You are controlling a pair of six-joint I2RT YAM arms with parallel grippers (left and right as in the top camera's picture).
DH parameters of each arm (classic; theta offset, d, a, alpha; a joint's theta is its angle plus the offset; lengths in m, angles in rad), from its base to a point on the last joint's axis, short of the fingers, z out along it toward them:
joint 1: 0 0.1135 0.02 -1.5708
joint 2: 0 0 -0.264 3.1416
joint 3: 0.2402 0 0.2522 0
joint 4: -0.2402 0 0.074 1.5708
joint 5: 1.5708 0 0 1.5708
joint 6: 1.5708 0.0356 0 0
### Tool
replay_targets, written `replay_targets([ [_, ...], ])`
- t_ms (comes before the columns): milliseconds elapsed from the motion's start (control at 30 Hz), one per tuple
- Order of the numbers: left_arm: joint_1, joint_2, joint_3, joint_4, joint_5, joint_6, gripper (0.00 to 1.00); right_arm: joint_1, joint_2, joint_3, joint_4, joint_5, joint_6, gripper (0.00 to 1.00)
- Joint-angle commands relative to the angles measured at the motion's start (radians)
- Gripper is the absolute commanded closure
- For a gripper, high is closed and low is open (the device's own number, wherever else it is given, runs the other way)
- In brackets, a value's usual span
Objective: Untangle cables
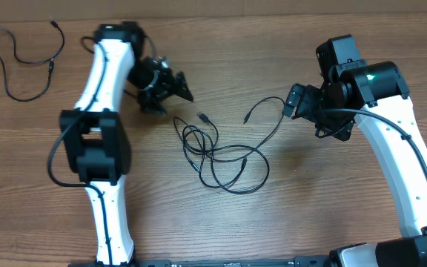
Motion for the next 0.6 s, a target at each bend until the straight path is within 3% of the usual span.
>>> replay_targets([
  [0, -0.069, -0.011, -0.005, -0.019, -0.08, -0.071, 0.14, 0.0, -0.001, -0.007, 0.0, 0.013, 0.006, 0.0],
  [200, -0.162, -0.011, -0.009, -0.048, -0.215, -0.173, 0.29, 0.001, -0.001, -0.007, -0.003, 0.012, 0.006, 0.0],
  [433, -0.169, -0.011, -0.009, -0.045, -0.317, -0.259, 0.3, 0.001, -0.001, -0.007, -0.005, 0.005, 0.006, 0.0],
  [567, -0.169, -0.011, -0.009, 0.005, -0.323, -0.268, 0.46, 0.001, -0.001, -0.007, -0.005, 0.0, 0.006, 0.0],
])
